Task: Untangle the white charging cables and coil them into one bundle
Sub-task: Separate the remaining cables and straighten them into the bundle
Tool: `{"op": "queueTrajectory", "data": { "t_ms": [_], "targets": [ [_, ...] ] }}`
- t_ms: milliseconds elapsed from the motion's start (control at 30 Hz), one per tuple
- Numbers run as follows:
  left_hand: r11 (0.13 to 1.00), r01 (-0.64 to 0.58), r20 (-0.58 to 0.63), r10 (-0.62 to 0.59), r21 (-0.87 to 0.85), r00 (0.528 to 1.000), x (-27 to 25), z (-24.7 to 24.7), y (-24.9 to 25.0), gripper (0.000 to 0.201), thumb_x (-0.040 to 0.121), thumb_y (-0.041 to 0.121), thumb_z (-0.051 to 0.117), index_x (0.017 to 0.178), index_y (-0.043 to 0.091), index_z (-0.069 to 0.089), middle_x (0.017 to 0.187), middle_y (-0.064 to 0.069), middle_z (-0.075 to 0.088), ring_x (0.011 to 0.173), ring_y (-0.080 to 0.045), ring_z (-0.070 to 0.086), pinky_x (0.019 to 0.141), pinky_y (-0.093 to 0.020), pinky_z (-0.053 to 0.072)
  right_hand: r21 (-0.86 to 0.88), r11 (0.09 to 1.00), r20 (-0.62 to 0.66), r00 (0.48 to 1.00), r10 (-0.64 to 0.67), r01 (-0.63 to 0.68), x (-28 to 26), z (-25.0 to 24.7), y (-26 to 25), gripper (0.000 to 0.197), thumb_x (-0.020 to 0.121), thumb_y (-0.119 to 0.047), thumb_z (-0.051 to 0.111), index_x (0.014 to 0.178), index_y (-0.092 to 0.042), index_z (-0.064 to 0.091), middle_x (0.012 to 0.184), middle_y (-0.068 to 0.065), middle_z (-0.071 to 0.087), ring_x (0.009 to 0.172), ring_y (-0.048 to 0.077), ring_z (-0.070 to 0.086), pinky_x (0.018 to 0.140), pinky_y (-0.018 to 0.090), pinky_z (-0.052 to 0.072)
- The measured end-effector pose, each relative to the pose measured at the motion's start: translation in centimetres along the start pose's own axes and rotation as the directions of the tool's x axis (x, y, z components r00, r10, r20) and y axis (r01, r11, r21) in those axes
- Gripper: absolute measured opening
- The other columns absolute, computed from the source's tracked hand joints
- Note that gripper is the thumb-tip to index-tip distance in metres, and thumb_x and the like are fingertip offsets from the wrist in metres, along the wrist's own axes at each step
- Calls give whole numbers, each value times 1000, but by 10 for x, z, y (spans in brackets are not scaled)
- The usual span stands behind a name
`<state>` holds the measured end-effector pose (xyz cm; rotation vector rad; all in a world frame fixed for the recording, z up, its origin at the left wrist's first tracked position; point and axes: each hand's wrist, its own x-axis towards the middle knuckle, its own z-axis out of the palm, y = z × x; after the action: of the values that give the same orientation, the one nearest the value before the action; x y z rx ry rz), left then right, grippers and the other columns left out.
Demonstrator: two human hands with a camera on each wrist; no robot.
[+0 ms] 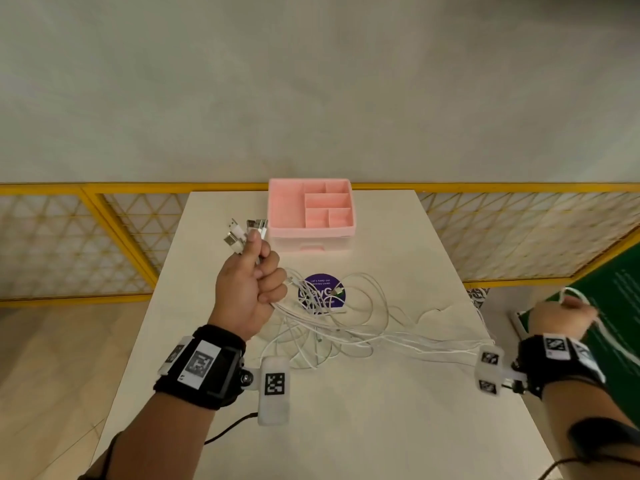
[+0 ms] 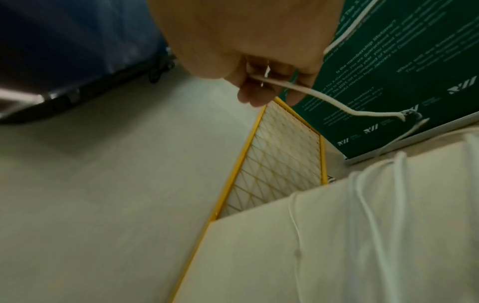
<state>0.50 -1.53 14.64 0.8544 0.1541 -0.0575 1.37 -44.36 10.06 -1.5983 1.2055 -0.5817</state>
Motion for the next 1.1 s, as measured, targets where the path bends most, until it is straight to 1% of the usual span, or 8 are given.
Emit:
{"op": "queueTrajectory", "data": {
  "t_ms": [133,233,500,567,667,733,867,1100],
  "targets": [
    [999,-34,51,34,0,998,-5,12,3,38,101,44,42,74,18,45,52,9,26,39,-2,19,35,-17,16,-377,926,202,973,110,-26,-14,27,24,54,94,-3,52,144,-11,34,143,22,44,126,40,48,96,44,45],
    [999,-52,79,50,12,996,-8,22,5,38,101,44,42,74,18,44,52,8,26,39,-2,19,36,-16,16,-684,697,355,933,58,216,-34,52,26,68,91,-32,61,146,-5,31,146,24,39,129,42,43,106,51,40],
    [992,-107,74,102,66,992,-6,42,3,35,92,46,50,74,17,45,53,7,26,39,-3,18,36,-15,17,-257,610,708,576,-409,749,-181,85,-25,73,89,-69,45,137,-13,48,135,14,51,119,34,55,99,50,48],
    [992,-110,58,106,64,993,-6,43,3,34,92,46,51,74,17,46,53,7,26,40,-4,18,36,-15,17,21,660,784,397,-477,751,-213,82,-33,68,91,-71,41,129,-17,57,127,8,60,109,21,61,93,44,52],
    [991,-118,21,117,63,993,-5,41,3,36,98,43,49,74,17,46,53,6,25,41,-5,17,37,-18,13,327,804,935,-45,-353,496,-249,75,-35,41,94,-60,49,99,-25,71,97,9,72,85,24,66,84,42,52],
    [991,-118,6,118,69,993,-3,37,4,37,102,42,46,74,17,46,53,6,25,40,-5,17,38,-17,13,300,802,954,-182,-239,517,-257,76,-26,33,91,-48,63,74,-21,64,67,2,67,61,16,60,68,32,50],
    [982,-155,-47,161,107,986,6,14,11,38,102,42,46,72,18,47,53,7,29,40,-4,19,38,-17,15,229,493,952,-87,-294,840,-217,91,1,39,91,-51,62,68,-22,52,56,-6,51,53,8,48,59,33,42],
    [964,-151,-245,203,217,948,22,-45,11,40,105,39,46,70,20,44,52,7,31,39,-5,21,39,-17,15,-288,269,905,353,-237,919,-75,74,37,47,89,-57,60,60,-22,46,62,-4,54,71,25,57,66,36,49]
  ]
}}
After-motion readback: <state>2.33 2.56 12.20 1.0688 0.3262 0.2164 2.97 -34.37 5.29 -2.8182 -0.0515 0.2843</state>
